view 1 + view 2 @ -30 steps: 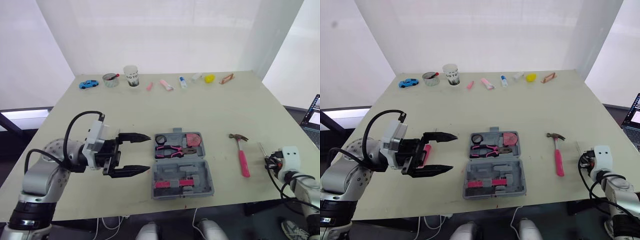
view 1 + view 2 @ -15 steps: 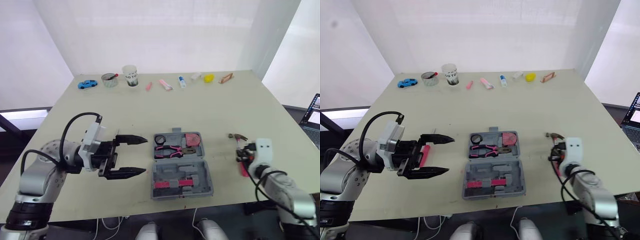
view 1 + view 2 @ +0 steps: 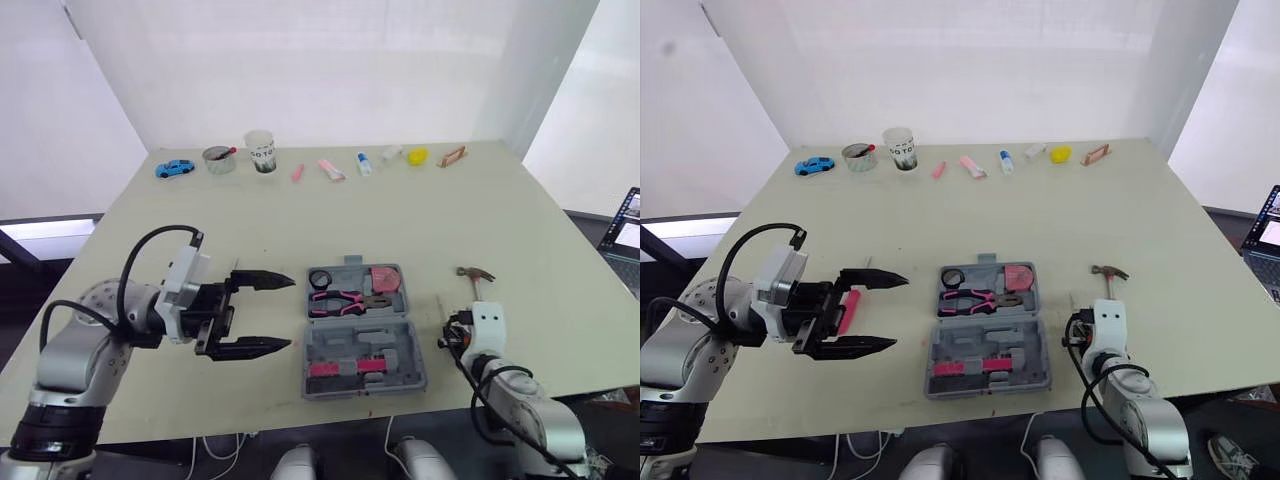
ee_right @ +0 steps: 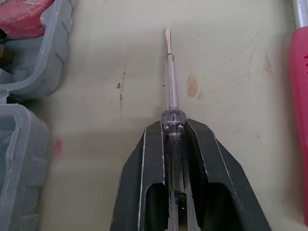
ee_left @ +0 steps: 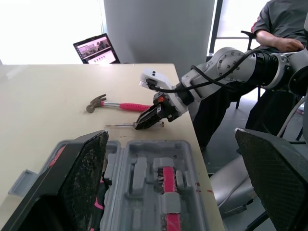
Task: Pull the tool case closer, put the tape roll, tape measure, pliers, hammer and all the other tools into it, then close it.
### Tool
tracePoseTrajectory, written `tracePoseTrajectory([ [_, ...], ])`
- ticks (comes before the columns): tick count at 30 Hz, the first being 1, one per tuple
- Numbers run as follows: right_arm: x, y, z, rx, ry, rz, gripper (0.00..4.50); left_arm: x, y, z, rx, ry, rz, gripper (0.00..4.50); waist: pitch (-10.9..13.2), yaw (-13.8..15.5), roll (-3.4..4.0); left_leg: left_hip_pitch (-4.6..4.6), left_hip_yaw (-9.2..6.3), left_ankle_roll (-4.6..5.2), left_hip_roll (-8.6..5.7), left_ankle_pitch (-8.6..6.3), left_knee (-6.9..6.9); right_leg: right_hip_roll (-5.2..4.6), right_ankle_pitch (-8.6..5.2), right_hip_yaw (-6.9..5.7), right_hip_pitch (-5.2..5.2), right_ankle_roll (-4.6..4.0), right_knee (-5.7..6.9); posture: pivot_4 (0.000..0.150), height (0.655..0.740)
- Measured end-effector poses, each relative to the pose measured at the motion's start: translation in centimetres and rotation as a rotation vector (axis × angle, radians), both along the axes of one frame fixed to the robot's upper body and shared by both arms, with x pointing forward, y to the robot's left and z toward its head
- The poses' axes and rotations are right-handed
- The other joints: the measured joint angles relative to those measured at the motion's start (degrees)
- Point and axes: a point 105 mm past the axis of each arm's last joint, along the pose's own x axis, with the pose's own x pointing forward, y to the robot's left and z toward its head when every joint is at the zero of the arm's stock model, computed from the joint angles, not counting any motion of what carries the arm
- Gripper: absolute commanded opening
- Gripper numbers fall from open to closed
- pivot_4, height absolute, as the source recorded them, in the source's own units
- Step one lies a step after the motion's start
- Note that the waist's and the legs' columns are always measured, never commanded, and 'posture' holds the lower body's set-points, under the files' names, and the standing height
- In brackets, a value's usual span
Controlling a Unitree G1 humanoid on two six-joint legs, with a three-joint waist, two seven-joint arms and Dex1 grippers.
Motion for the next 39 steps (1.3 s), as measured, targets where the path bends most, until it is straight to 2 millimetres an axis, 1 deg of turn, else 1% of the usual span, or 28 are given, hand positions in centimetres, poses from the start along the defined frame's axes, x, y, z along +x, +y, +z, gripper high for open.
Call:
tracePoseTrajectory([
  [1,0.0,0.3,0.0,0.005,-0.005,0.010,1.97,0.0,0.0,0.0,0.002,0.000,0.000,4.50,0.0,0.0,0.00,0.00,0.00,0.00,0.00,0.00,0.00,0.00,0.00,0.00,0.00,-0.01,0.00,0.150,0.7400],
  [3,0.0,0.5,0.1,0.009,-0.012,0.019,2.81,0.0,0.0,0.0,0.004,-0.001,0.000,4.50,0.0,0.0,0.00,0.00,0.00,0.00,0.00,0.00,0.01,0.00,0.00,0.01,0.01,0.00,0.00,0.150,0.7400],
  [4,0.0,0.5,0.1,0.011,-0.017,0.026,3.38,0.0,0.1,0.0,0.006,-0.003,-0.002,4.50,0.0,0.0,0.00,0.00,0.02,0.00,0.00,0.00,0.02,-0.01,0.00,0.02,0.01,0.00,-0.01,0.150,0.7400],
  [5,-0.1,0.4,0.1,0.010,-0.018,0.031,3.72,0.0,0.1,0.0,0.008,-0.004,-0.002,4.50,0.0,0.1,-0.01,0.00,0.01,0.00,0.00,0.00,0.02,-0.01,-0.01,0.01,0.01,0.00,-0.01,0.150,0.7400],
  [6,0.0,0.4,0.2,0.013,-0.021,0.036,3.85,0.0,0.1,0.0,0.009,-0.005,-0.002,4.50,0.0,0.1,-0.01,0.00,0.02,0.00,0.00,0.00,0.02,-0.01,0.00,0.01,0.01,0.00,-0.01,0.150,0.7400],
  [7,-0.1,0.4,0.3,0.020,-0.027,0.055,4.39,0.0,0.2,0.0,0.009,-0.006,-0.002,4.50,0.0,0.1,-0.01,0.00,0.02,0.00,0.00,0.00,0.02,-0.01,-0.01,0.02,0.01,0.00,-0.01,0.150,0.7400],
  [8,-0.1,0.1,0.6,0.019,-0.035,0.077,4.47,0.0,0.2,0.0,0.009,-0.008,-0.001,4.50,0.0,0.1,0.00,-0.01,0.03,0.00,0.00,0.00,0.02,-0.01,0.00,0.02,0.01,-0.01,-0.01,0.150,0.7400],
  [9,0.0,-0.4,1.1,0.012,-0.053,0.081,4.47,0.1,0.3,0.0,0.007,-0.010,0.002,4.50,0.0,0.1,-0.01,-0.01,0.01,0.00,0.00,0.00,0.02,-0.01,0.00,0.00,0.01,0.00,-0.01,0.150,0.7400],
  [11,0.0,-0.8,1.8,0.004,-0.078,0.092,4.47,0.1,0.3,0.0,0.006,-0.009,0.004,4.50,0.0,0.1,-0.01,-0.01,0.00,0.00,0.00,0.00,0.01,0.00,0.01,0.00,0.00,0.01,0.00,0.150,0.7400],
  [13,0.2,-1.3,3.6,-0.018,-0.132,0.134,4.47,0.1,0.3,0.0,0.003,-0.011,0.006,4.50,0.0,0.0,-0.02,0.00,0.01,0.00,0.00,0.00,0.01,0.01,0.02,0.00,0.00,0.03,0.00,0.150,0.7400],
  [15,0.3,-1.6,4.6,-0.026,-0.162,0.154,4.47,0.1,0.3,0.0,0.002,-0.012,0.007,4.50,0.0,0.0,-0.02,0.00,0.00,0.00,0.00,0.00,0.01,0.02,0.02,0.00,0.00,0.04,0.00,0.150,0.7400],
  [17,0.5,-1.6,5.9,-0.039,-0.198,0.222,4.47,0.1,0.3,-0.2,-0.001,-0.008,0.010,4.50,0.0,0.0,-0.03,0.00,0.01,0.00,0.00,0.00,0.02,0.02,0.02,0.00,0.01,0.04,0.00,0.150,0.7400],
  [19,0.7,-1.8,6.7,-0.072,-0.211,0.290,4.47,0.1,0.4,-0.3,-0.005,-0.005,0.013,4.50,0.0,0.1,-0.03,0.00,0.04,0.00,0.00,0.00,0.03,0.01,0.02,0.03,0.01,0.04,-0.01,0.150,0.7400],
  [21,1.5,-2.6,7.7,-0.134,-0.215,0.380,4.47,0.1,0.4,-0.4,-0.011,-0.005,0.017,4.50,0.1,0.0,-0.02,0.01,0.12,0.01,-0.01,0.00,0.08,0.00,0.03,0.12,0.01,0.04,-0.02,0.150,0.7400],
  [22,2.2,-3.3,9.1,-0.198,-0.229,0.486,4.47,0.1,0.5,-0.6,-0.015,0.000,0.023,4.50,0.1,0.0,-0.04,0.02,0.15,0.01,-0.02,0.00,0.10,0.00,0.03,0.15,0.01,0.04,-0.01,0.150,0.7400],
  [23,2.3,-3.4,9.3,-0.208,-0.232,0.498,4.47,0.2,0.5,-0.6,-0.015,0.000,0.024,4.50,0.1,0.0,-0.06,0.03,0.15,0.01,-0.02,0.00,0.10,0.01,0.02,0.14,0.01,0.04,-0.01,0.150,0.7400],
  [24,2.5,-3.1,10.4,-0.255,-0.246,0.627,4.47,0.2,0.6,-0.6,-0.017,0.002,0.028,4.50,0.1,0.0,-0.07,0.05,0.10,0.01,-0.01,0.00,0.10,0.04,0.02,0.10,0.01,0.04,-0.01,0.150,0.7400],
  [26,2.4,-2.3,11.5,-0.310,-0.263,0.821,4.47,0.3,0.7,-0.7,-0.015,-0.002,0.029,4.50,0.2,0.1,-0.08,0.06,-0.01,0.01,0.01,0.00,0.05,0.09,0.02,0.02,0.03,0.04,-0.01,0.150,0.7400],
  [28,2.0,-1.3,11.5,-0.336,-0.275,1.015,4.47,0.4,1.0,-0.9,-0.007,-0.006,0.036,4.50,0.2,0.1,-0.09,0.05,-0.03,0.02,0.02,0.00,0.01,0.12,0.07,0.01,0.02,0.10,0.00,0.150,0.7400],
  [30,1.9,-0.6,10.7,-0.387,-0.266,1.189,4.47,0.4,1.3,-1.1,-0.001,-0.010,0.040,4.50,0.2,0.0,-0.11,0.04,0.00,0.02,0.02,0.00,0.01,0.12,0.10,0.03,0.02,0.13,-0.02,0.150,0.7400],
  [31,2.0,-0.6,10.1,-0.428,-0.255,1.275,4.47,0.4,1.4,-1.2,0.007,-0.012,0.043,4.50,0.2,0.0,-0.11,0.02,0.05,0.02,0.02,0.00,0.02,0.10,0.10,0.06,0.02,0.14,-0.06,0.150,0.7400],
  [34,2.6,-0.9,9.1,-0.536,-0.226,1.441,4.47,0.3,1.6,-1.5,0.013,-0.012,0.053,4.50,0.4,0.2,-0.17,-0.01,0.12,0.02,0.01,0.00,0.09,0.07,0.10,0.10,0.01,0.14,-0.07,0.150,0.7400],
  [35,2.7,-1.0,9.0,-0.560,-0.220,1.471,4.47,0.3,1.7,-1.5,0.014,-0.014,0.053,4.50,0.4,0.2,-0.17,-0.01,0.12,0.02,0.01,0.00,0.09,0.06,0.10,0.09,0.01,0.14,-0.07,0.150,0.7400],
  [39,3.1,-1.4,8.2,-0.720,-0.193,1.709,4.47,0.2,1.8,-1.5,0.013,-0.020,0.065,4.50,0.5,0.2,-0.20,0.00,0.10,0.01,0.01,0.00,0.09,0.06,0.10,0.06,0.01,0.13,-0.04,0.150,0.7400],
])
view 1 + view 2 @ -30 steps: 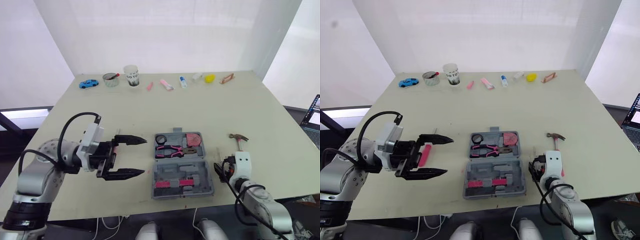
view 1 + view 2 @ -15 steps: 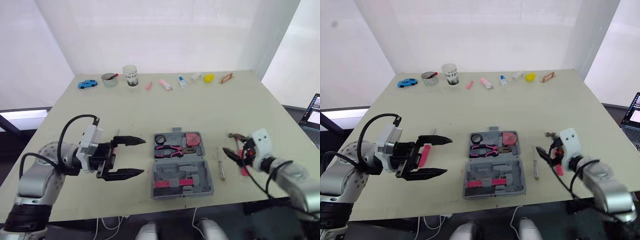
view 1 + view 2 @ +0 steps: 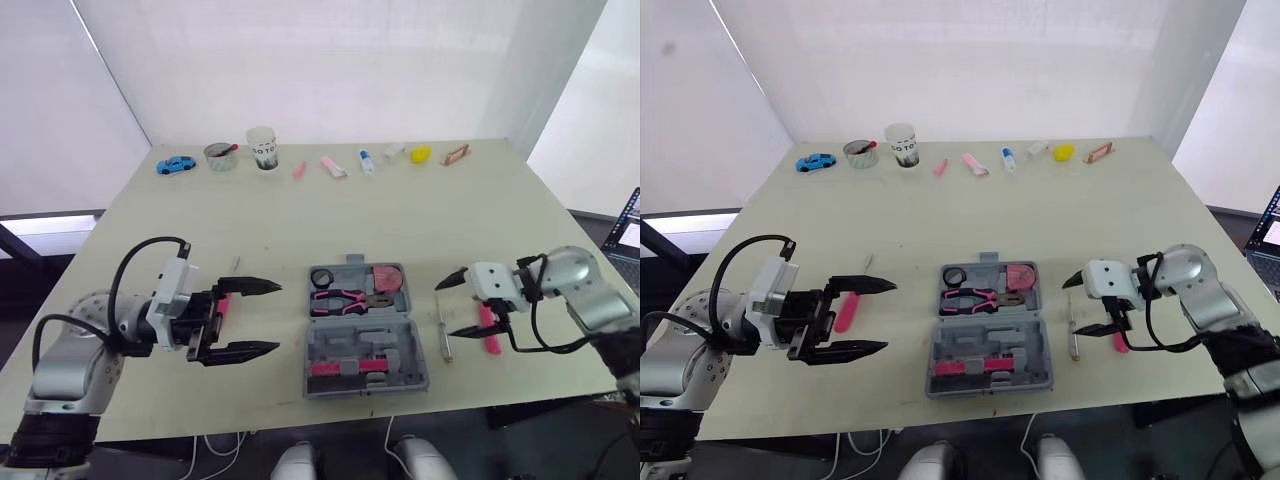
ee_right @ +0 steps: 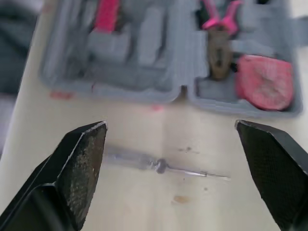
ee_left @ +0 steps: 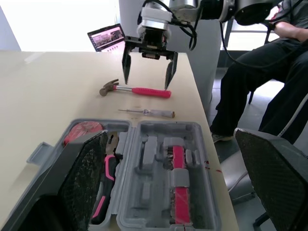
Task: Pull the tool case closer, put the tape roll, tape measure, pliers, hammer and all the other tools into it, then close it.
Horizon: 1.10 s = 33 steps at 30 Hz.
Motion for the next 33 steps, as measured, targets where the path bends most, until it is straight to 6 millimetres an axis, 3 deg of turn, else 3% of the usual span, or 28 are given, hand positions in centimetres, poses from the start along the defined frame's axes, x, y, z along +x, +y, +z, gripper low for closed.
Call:
tracePoseTrajectory([
  [7,1.2,2.2,-1.7,-0.243,-0.127,0.374,4.47,-0.7,0.2,-0.5,0.010,0.019,0.008,4.50,0.2,-0.4,0.04,0.13,0.08,-0.01,0.03,0.01,0.00,0.02,0.01,0.09,-0.01,-0.02,0.18,0.150,0.7400],
  [16,1.7,1.8,-3.9,-0.443,-0.227,0.568,4.47,-0.8,0.2,-0.6,0.016,0.024,0.007,4.50,0.3,-0.2,0.10,0.13,0.20,-0.03,0.00,0.02,0.05,-0.07,-0.05,0.11,-0.03,-0.13,0.23,0.150,0.7400],
  [26,2.9,2.4,-4.1,-0.542,-0.337,0.663,4.47,-0.8,-0.1,-0.4,0.018,0.011,0.014,4.50,0.3,-0.4,0.11,0.19,0.29,-0.04,0.01,0.03,0.07,-0.06,-0.06,0.20,-0.02,-0.18,0.27,0.150,0.7400],
  [28,3.2,2.5,-4.1,-0.564,-0.357,0.672,4.08,-0.8,-0.2,-0.4,0.019,0.007,0.014,4.50,0.3,-0.5,0.07,0.22,0.31,-0.04,0.01,0.03,0.08,-0.06,-0.05,0.22,-0.01,-0.19,0.27,0.150,0.7400],
  [31,3.3,2.2,-4.4,-0.592,-0.364,0.683,2.85,-0.8,-0.2,-0.4,0.017,0.006,0.025,4.50,0.2,-0.5,-0.04,0.31,0.32,-0.10,0.02,0.07,0.11,-0.06,0.03,0.23,0.02,-0.28,0.31,0.150,0.7400],
  [32,3.3,2.1,-4.5,-0.600,-0.358,0.686,2.65,-0.7,-0.2,-0.3,0.017,0.005,0.027,4.50,0.2,-0.5,-0.12,0.35,0.31,-0.12,0.02,0.08,0.11,-0.05,0.04,0.23,0.03,-0.29,0.33,0.150,0.7400],
  [33,3.2,1.9,-4.7,-0.606,-0.352,0.687,2.13,-0.7,-0.2,-0.3,0.016,0.003,0.027,4.50,0.1,-0.6,-0.20,0.37,0.31,-0.14,0.04,0.10,0.11,-0.03,0.07,0.23,0.03,-0.32,0.34,0.150,0.7400],
])
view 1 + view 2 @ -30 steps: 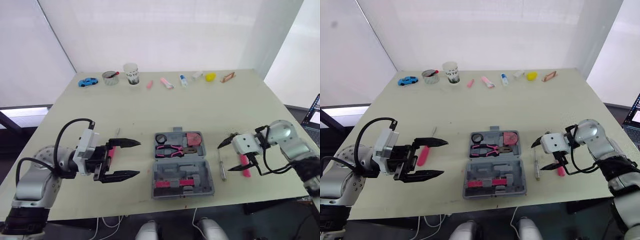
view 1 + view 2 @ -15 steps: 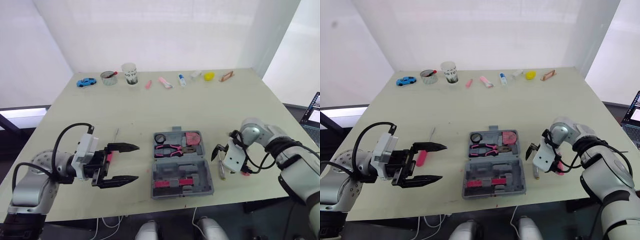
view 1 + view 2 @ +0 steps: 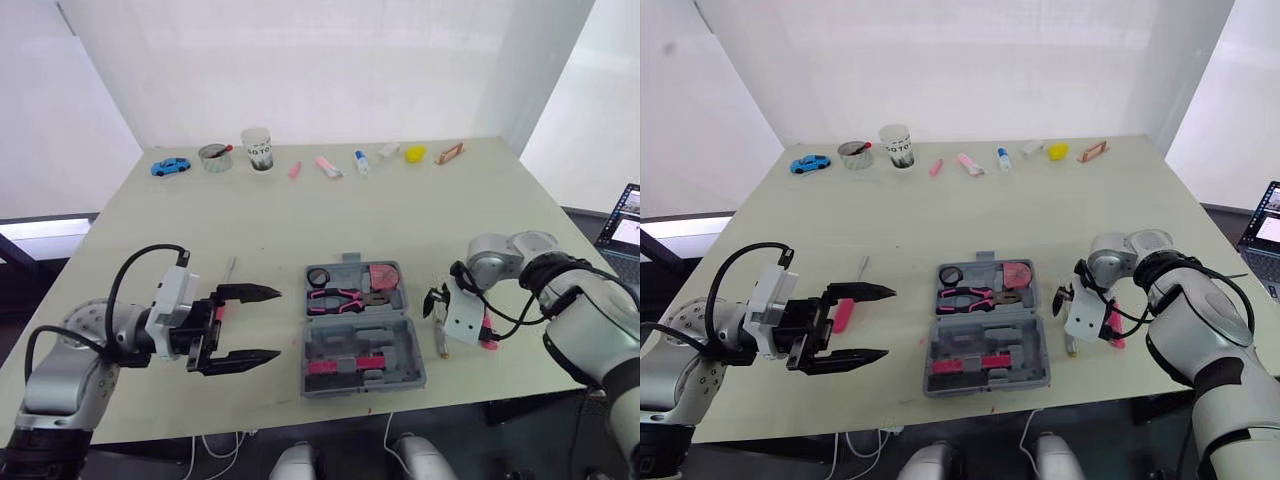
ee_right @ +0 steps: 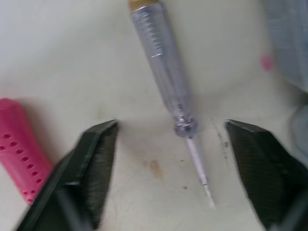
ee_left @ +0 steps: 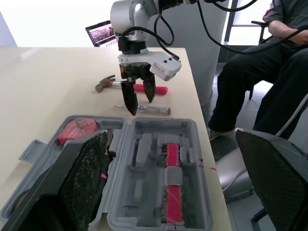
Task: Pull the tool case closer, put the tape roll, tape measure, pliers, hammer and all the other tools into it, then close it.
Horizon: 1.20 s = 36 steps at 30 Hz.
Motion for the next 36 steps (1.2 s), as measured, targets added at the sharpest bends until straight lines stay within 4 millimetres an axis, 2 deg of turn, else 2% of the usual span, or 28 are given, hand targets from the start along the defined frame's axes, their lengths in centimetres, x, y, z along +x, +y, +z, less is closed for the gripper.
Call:
tracePoseTrajectory([
  [2,-0.1,-0.2,-0.2,-0.008,0.006,0.000,1.19,0.0,-0.1,0.0,-0.001,-0.002,-0.001,4.50,-0.1,-0.1,-0.09,0.03,-0.01,-0.04,0.03,0.03,0.00,0.02,0.01,-0.01,0.00,-0.02,0.02,0.150,0.7400],
  [5,-0.2,-0.2,-0.3,-0.007,0.011,0.007,0.03,0.0,-0.1,0.0,-0.003,-0.002,-0.001,4.50,-0.1,-0.6,-0.15,0.06,-0.02,-0.08,0.13,0.05,0.00,0.11,0.04,-0.02,0.01,-0.08,0.06,0.150,0.7400],
  [16,-0.4,0.0,-0.2,0.021,0.030,-0.012,0.03,0.1,-0.7,-0.1,-0.003,0.002,-0.029,4.50,-0.1,-1.3,-0.14,0.06,-0.05,-0.09,0.29,0.05,-0.05,0.28,0.07,-0.05,-0.01,-0.14,0.06,0.150,0.7400],
  [22,-0.8,0.4,0.2,0.105,0.092,-0.099,0.03,0.2,-0.8,0.0,-0.004,-0.002,-0.030,4.50,0.1,-1.2,0.10,-0.05,-0.01,-0.09,0.29,0.05,-0.06,0.25,0.11,-0.05,-0.03,-0.06,-0.02,0.150,0.7400],
  [28,-0.3,-1.0,2.7,0.241,0.153,-0.367,0.03,0.3,-0.9,-0.1,-0.012,0.001,-0.031,4.50,0.2,-0.1,0.28,-0.11,-0.04,-0.09,0.29,0.05,-0.06,0.24,0.15,-0.10,-0.03,0.02,-0.06,0.150,0.7400],
  [33,-0.4,-1.2,3.9,0.325,0.176,-0.546,0.03,0.3,-1.0,-0.1,-0.019,0.000,-0.034,4.50,0.2,0.4,0.30,-0.11,-0.05,-0.09,0.29,0.05,-0.06,0.26,0.11,-0.12,-0.05,-0.03,-0.05,0.150,0.7400],
  [35,-0.7,-1.3,4.3,0.391,0.195,-0.650,0.03,0.3,-1.1,-0.2,-0.021,0.000,-0.035,4.50,0.2,0.6,0.30,-0.14,-0.05,-0.09,0.29,0.05,-0.06,0.25,0.10,-0.12,-0.05,-0.05,-0.06,0.150,0.7400],
  [36,-0.7,-1.7,4.7,0.456,0.195,-0.785,0.03,0.3,-1.1,-0.2,-0.023,0.001,-0.034,4.50,0.2,0.8,0.30,-0.21,-0.04,-0.09,0.28,0.05,-0.04,0.23,0.10,-0.11,-0.09,-0.06,-0.09,0.150,0.7400],
])
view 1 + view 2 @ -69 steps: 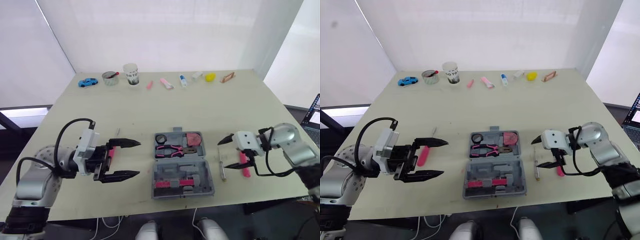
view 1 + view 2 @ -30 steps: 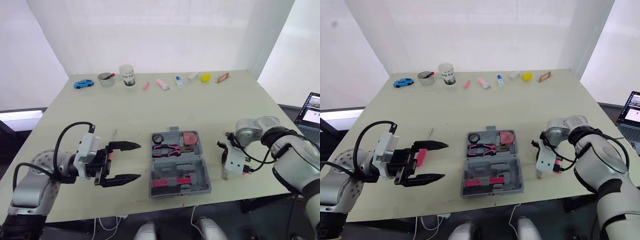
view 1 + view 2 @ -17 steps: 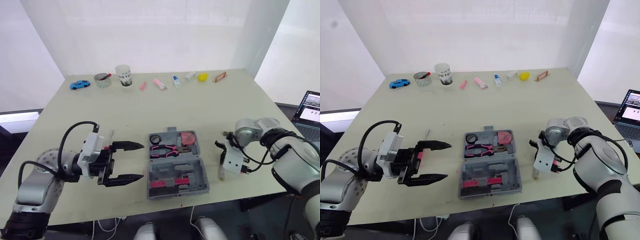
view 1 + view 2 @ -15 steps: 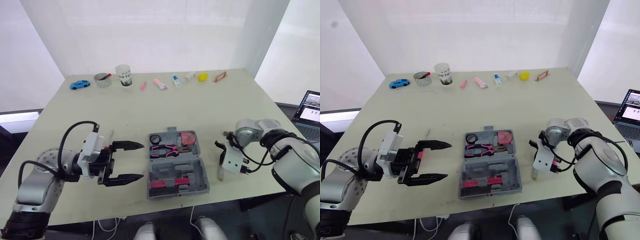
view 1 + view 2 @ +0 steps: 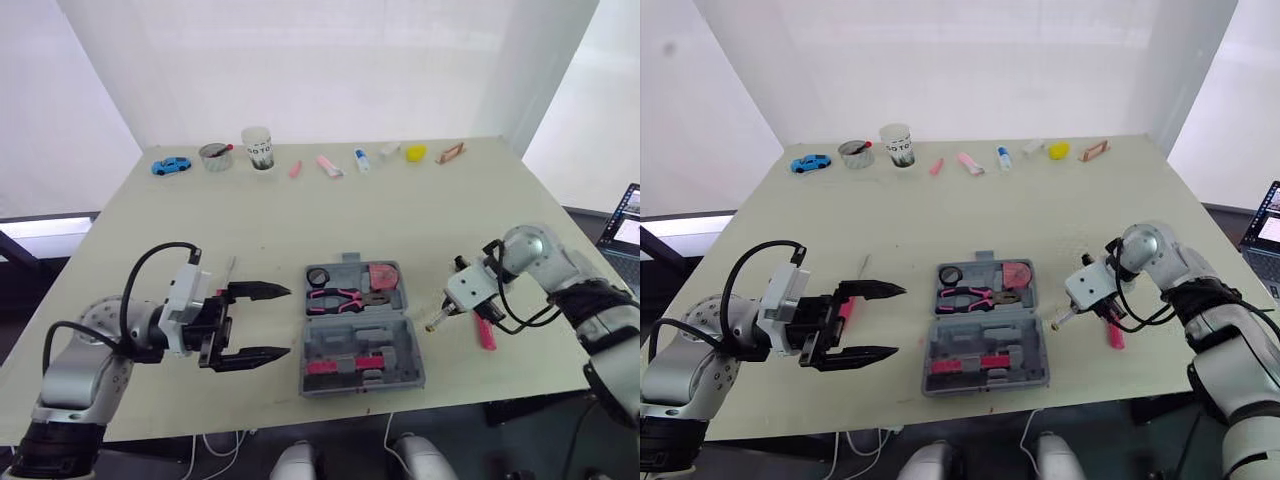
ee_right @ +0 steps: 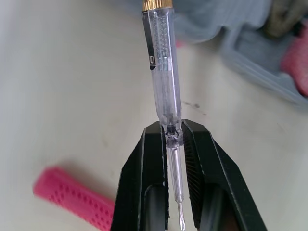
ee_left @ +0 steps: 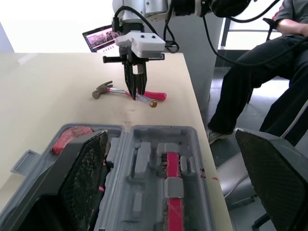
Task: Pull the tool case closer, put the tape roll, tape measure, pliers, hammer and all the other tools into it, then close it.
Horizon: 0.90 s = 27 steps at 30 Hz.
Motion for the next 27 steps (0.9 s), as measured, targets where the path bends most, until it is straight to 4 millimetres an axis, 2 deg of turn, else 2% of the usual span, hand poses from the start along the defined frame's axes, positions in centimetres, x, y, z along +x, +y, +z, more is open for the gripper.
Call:
tracePoseTrajectory([
  [4,0.2,-0.6,1.1,0.102,-0.020,-0.227,0.03,0.0,0.0,0.0,-0.001,0.002,0.000,4.50,0.0,0.1,-0.01,0.00,0.04,0.00,-0.01,0.00,0.01,0.00,-0.02,0.02,-0.01,-0.02,-0.02,0.150,0.7400],
  [7,-1.7,-2.6,-0.5,0.091,0.026,-0.447,0.03,0.0,-0.1,0.1,-0.021,0.008,0.010,4.50,0.0,0.9,-0.02,-0.06,-0.08,-0.01,-0.01,-0.01,-0.01,0.01,-0.01,-0.07,-0.03,0.04,-0.02,0.150,0.7400],
  [9,-2.8,-3.0,-1.4,0.113,0.099,-0.605,0.03,0.1,-0.2,0.0,-0.028,0.016,0.018,4.50,0.0,1.1,-0.01,-0.13,-0.02,-0.01,-0.01,-0.01,0.00,0.02,0.00,-0.03,-0.13,0.07,-0.03,0.150,0.7400],
  [12,-3.3,-2.6,-0.9,0.175,0.138,-0.743,0.03,0.3,-0.3,0.3,-0.032,0.001,0.019,4.50,0.0,0.9,-0.02,-0.09,-0.02,-0.01,-0.02,-0.01,0.02,0.04,-0.01,0.00,-0.11,0.02,-0.02,0.150,0.7400],
  [13,-3.5,-2.0,-0.6,0.239,0.170,-0.855,0.03,0.4,-0.4,0.6,-0.032,-0.008,0.017,4.50,0.0,0.9,-0.04,-0.07,-0.08,-0.01,-0.01,0.00,0.03,0.05,-0.03,-0.01,-0.10,-0.02,0.00,0.150,0.7400],
  [17,-2.8,-0.8,-1.6,0.399,0.278,-1.178,0.03,0.7,-0.6,1.0,-0.036,-0.026,0.008,4.50,0.0,0.9,-0.07,-0.08,-0.12,-0.02,-0.02,0.00,0.07,0.07,-0.01,-0.03,-0.10,-0.03,0.03,0.150,0.7400],
  [21,-2.7,-0.5,-2.7,0.518,0.391,-1.441,0.03,0.8,-0.9,0.9,-0.039,-0.019,-0.003,4.50,0.0,1.2,-0.07,-0.21,-0.17,-0.02,-0.03,0.00,0.04,0.06,0.04,-0.08,-0.11,0.07,-0.04,0.150,0.7400],
  [25,-2.5,-0.6,-3.5,0.558,0.376,-1.579,0.03,0.9,-1.1,0.9,-0.039,-0.020,-0.012,4.50,-0.1,1.1,-0.06,-0.93,-0.29,-0.03,-0.05,0.01,0.08,0.06,0.12,-0.19,-0.70,0.20,-0.07,0.150,0.7400],
  [27,-2.4,-0.9,-3.7,0.566,0.367,-1.609,0.03,0.8,-1.1,0.9,-0.039,-0.020,-0.013,4.50,-0.1,1.1,-0.06,-0.95,-0.30,-0.03,-0.06,0.01,0.07,0.06,0.12,-0.19,-0.73,0.21,-0.07,0.150,0.7400],
])
